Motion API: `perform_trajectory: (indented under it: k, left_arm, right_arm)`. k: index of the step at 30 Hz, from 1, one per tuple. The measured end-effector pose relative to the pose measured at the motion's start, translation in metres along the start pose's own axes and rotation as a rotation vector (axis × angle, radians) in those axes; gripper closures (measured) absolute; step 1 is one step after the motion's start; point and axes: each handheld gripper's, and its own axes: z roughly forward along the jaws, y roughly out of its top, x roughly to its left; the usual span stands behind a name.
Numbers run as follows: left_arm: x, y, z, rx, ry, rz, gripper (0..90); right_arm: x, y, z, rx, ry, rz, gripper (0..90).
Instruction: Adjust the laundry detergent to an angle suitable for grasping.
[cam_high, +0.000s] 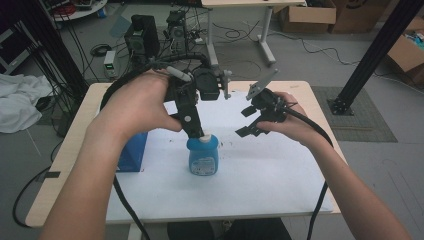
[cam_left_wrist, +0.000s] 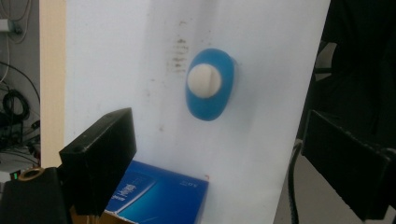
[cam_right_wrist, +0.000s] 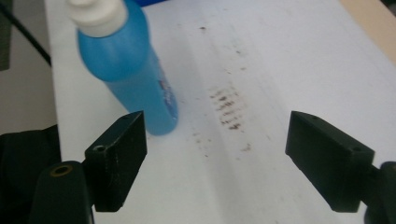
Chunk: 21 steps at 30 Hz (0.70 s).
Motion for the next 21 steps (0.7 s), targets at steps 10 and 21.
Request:
perform_trajectory:
  k: [10,21]
  left_arm:
    - [0.000,0.000,0.002,-0.001,0.003,0.002,10.8]
    - [0.001,0.002,0.006,0.007,0.001,0.006,10.9]
  right_arm:
    - [-0.026,-0.008,-0.026,0.045,-0.137,0.171,21.3]
    - [-0.044,-0.013,-0.054,0.130,-0.286,0.376,24.2]
